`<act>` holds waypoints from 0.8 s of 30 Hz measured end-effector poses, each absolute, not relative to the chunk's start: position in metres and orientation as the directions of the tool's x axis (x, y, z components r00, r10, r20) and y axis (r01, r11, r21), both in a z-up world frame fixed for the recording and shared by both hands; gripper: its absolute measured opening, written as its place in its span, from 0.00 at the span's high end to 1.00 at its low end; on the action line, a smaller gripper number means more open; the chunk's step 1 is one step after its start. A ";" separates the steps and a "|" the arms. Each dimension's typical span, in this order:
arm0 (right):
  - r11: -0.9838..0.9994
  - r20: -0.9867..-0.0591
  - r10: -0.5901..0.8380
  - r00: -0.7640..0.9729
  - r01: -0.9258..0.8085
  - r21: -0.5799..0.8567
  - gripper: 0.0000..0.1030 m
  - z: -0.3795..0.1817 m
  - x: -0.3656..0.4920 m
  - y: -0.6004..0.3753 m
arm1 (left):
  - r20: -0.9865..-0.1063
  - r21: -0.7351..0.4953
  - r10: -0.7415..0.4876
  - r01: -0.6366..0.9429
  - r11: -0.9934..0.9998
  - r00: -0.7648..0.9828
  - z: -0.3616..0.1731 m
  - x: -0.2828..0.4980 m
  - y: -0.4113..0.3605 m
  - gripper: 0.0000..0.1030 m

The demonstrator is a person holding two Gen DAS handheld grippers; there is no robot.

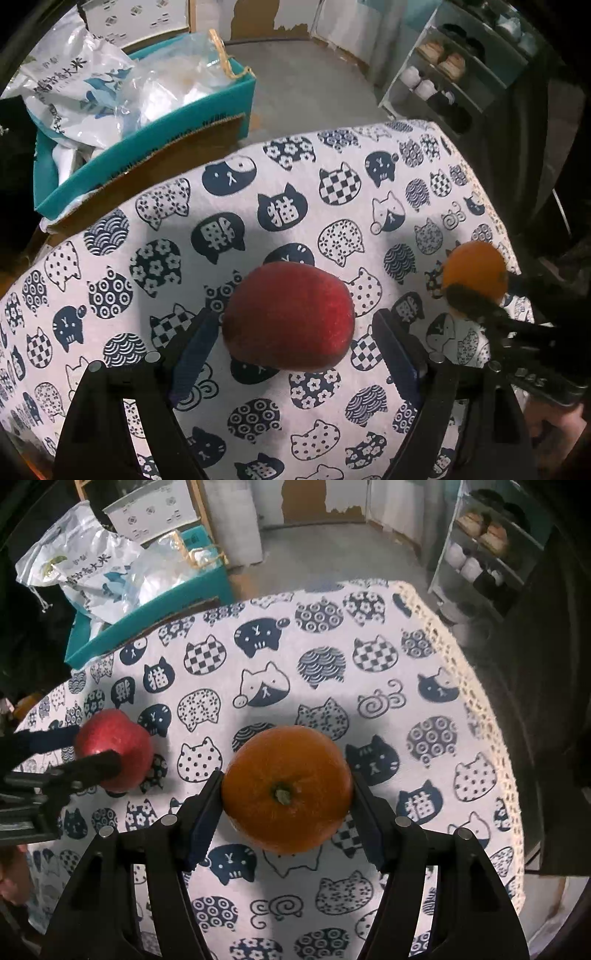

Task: Organize fruits
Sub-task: 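Grasp the red apple with the left tool while the right tool lifts the orange, then carry the red apple with the left tool while the right tool carries the orange to the plate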

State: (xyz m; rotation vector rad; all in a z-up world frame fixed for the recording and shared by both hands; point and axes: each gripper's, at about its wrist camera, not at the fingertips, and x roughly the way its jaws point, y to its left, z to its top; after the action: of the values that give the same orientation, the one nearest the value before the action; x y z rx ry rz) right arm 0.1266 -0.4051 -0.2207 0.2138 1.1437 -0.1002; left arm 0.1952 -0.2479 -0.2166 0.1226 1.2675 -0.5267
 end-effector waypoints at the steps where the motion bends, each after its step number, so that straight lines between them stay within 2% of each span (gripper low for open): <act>1: 0.975 -0.909 0.029 0.415 0.188 0.116 0.36 -0.219 0.128 -0.405 | -0.932 -0.194 -0.305 0.440 0.877 0.197 -0.219 0.195 -0.248 0.16; 9: 0.973 -0.904 0.050 0.425 0.184 0.141 0.36 -0.213 0.130 -0.404 | -0.933 -0.215 -0.312 0.420 0.882 0.179 -0.231 0.200 -0.252 0.17; 11: 0.974 -0.902 0.052 0.428 0.179 0.141 0.36 -0.212 0.131 -0.402 | -0.936 -0.209 -0.305 0.416 0.885 0.178 -0.233 0.201 -0.252 0.23; 16: 0.974 -0.900 0.055 0.431 0.174 0.142 0.36 -0.210 0.131 -0.400 | -0.931 -0.222 -0.321 0.427 0.876 0.175 -0.233 0.200 -0.248 0.23; 24: 0.977 -0.895 0.057 0.443 0.159 0.141 0.36 -0.201 0.129 -0.396 | -0.929 -0.171 -0.290 0.429 0.887 0.231 -0.226 0.190 -0.242 0.24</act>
State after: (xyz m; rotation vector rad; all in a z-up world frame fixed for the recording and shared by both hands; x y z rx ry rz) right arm 0.1292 -0.3962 -0.2015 0.2159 1.1122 -0.0639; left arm 0.1901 -0.2420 -0.2256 0.1296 1.2434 -0.4961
